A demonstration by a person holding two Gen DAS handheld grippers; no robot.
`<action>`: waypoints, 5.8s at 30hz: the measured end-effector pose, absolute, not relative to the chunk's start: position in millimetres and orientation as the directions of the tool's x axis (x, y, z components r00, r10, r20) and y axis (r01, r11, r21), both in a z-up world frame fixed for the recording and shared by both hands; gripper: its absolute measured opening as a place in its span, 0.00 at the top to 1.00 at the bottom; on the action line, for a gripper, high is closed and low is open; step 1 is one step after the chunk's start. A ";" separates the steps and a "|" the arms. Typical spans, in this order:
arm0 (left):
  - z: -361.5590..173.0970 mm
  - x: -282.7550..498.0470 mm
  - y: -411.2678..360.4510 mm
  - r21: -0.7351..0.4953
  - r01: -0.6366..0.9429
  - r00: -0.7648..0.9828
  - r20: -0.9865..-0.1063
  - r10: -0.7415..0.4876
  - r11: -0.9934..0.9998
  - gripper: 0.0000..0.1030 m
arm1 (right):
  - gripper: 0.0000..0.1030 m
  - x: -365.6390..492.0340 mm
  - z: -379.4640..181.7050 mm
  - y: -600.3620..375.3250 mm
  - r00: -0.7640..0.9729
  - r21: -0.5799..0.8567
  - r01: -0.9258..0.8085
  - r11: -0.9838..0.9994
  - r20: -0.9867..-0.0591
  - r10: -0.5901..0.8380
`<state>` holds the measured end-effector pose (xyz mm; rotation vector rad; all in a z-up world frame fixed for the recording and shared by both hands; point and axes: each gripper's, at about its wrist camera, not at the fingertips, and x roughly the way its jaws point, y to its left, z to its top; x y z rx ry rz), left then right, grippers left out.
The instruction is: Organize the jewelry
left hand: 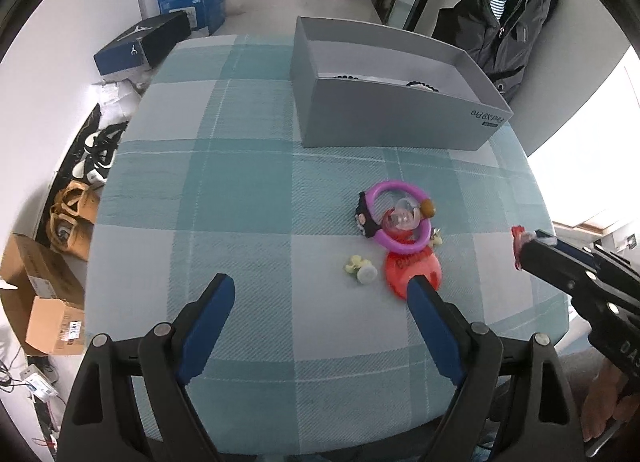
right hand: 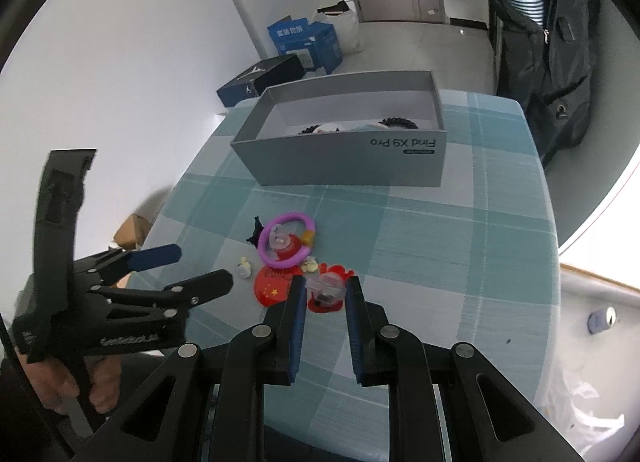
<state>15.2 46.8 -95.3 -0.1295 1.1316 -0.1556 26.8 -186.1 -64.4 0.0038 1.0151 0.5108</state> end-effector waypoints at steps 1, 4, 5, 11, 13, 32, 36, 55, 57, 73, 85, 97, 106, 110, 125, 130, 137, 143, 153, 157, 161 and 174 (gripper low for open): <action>-96.3 16.0 45.6 -0.177 0.058 0.414 -0.891 -0.184 0.983 0.25 | 0.82 26.2 -63.0 -188.6 0.423 0.238 -0.407 0.882 -0.807 0.412; -103.6 18.6 41.3 -0.155 0.054 0.393 -0.905 -0.164 0.986 0.36 | 0.82 26.3 -60.8 -192.0 0.424 0.249 -0.405 0.880 -0.802 0.421; -105.6 19.9 40.5 -0.158 0.052 0.387 -0.907 -0.166 0.986 0.38 | 0.82 26.4 -60.4 -193.5 0.422 0.254 -0.403 0.879 -0.801 0.424; -104.7 22.0 33.3 -0.133 0.078 0.393 -0.907 -0.153 0.988 0.46 | 0.82 29.5 -58.4 -200.9 0.423 0.275 -0.389 0.879 -0.795 0.435; -104.5 22.5 30.7 -0.104 0.079 0.396 -0.909 -0.127 0.991 0.50 | 0.82 29.5 -57.3 -202.0 0.425 0.280 -0.387 0.879 -0.792 0.439; -94.9 25.2 27.4 -0.123 0.116 0.418 -0.894 -0.161 0.986 0.93 | 0.82 29.3 -55.5 -200.7 0.427 0.283 -0.392 0.875 -0.787 0.445; -86.2 25.4 46.4 -0.206 0.073 0.433 -0.875 -0.217 0.976 0.93 | 0.82 30.7 -54.7 -203.1 0.429 0.292 -0.382 0.877 -0.784 0.448; -26.8 18.7 64.1 -0.390 0.072 0.563 -0.744 -0.360 0.918 0.93 | 0.82 35.7 -32.2 -204.1 0.437 0.360 -0.377 0.853 -0.743 0.507; -15.8 20.3 58.1 -0.368 0.091 0.572 -0.741 -0.351 0.925 0.93 | 0.82 40.0 -21.8 -203.3 0.443 0.372 -0.381 0.846 -0.730 0.521; 17.8 77.5 37.1 -0.347 0.194 0.547 -0.738 -0.395 0.918 0.93 | 0.82 131.0 34.3 -181.8 0.446 0.360 -0.455 0.815 -0.700 0.558; -14.7 114.8 17.6 -0.314 0.197 0.492 -0.788 -0.371 0.929 0.93 | 0.82 175.2 -3.7 -184.7 0.402 0.380 -0.429 0.819 -0.732 0.550; -31.1 134.6 14.4 -0.362 0.186 0.444 -0.798 -0.407 0.913 0.93 | 0.82 191.6 -28.4 -192.1 0.368 0.406 -0.381 0.831 -0.757 0.539; -38.7 142.2 17.0 -0.419 0.163 0.423 -0.789 -0.447 0.893 0.93 | 0.82 194.7 -35.8 -190.0 0.362 0.407 -0.362 0.839 -0.768 0.529; -36.0 143.9 15.7 -0.441 0.170 0.426 -0.773 -0.469 0.881 0.93 | 0.82 195.5 -35.1 -189.7 0.367 0.411 -0.356 0.839 -0.764 0.530; -28.6 143.0 46.3 -0.504 0.080 0.466 -0.744 -0.479 0.860 0.27 | 0.45 186.3 -15.9 -201.1 0.452 0.376 -0.364 0.852 -0.729 0.514; -20.2 132.2 47.3 -0.458 0.077 0.506 -0.747 -0.431 0.885 0.27 | 0.37 180.8 -11.7 -208.3 0.468 0.355 -0.371 0.858 -0.727 0.503; -13.6 106.6 52.0 -0.351 0.039 0.577 -0.757 -0.308 0.935 0.26 | 0.21 163.3 -0.6 -219.0 0.512 0.330 -0.369 0.869 -0.708 0.486; -19.9 81.6 56.5 -0.311 0.006 0.587 -0.769 -0.255 0.950 0.26 | 0.14 140.5 9.9 -222.9 0.544 0.308 -0.372 0.876 -0.692 0.474; -24.7 47.7 63.1 -0.263 0.004 0.584 -0.782 -0.216 0.965 0.24 | 0.04 102.4 8.9 -210.8 0.536 0.270 -0.414 0.869 -0.700 0.473; -33.1 34.9 69.3 -0.282 -0.054 0.561 -0.802 -0.205 0.958 0.19 | 0.04 93.0 3.6 -208.3 0.520 0.290 -0.407 0.866 -0.706 0.481; -46.5 19.6 67.2 -0.290 -0.076 0.527 -0.824 -0.209 0.954 0.19 | 0.03 81.3 -6.6 -206.2 0.500 0.313 -0.393 0.865 -0.717 0.486; -85.8 -15.9 59.3 -0.180 -0.070 0.415 -0.900 -0.135 0.981 0.18 | 0.04 56.1 -56.4 -180.4 0.373 0.310 -0.429 0.848 -0.795 0.479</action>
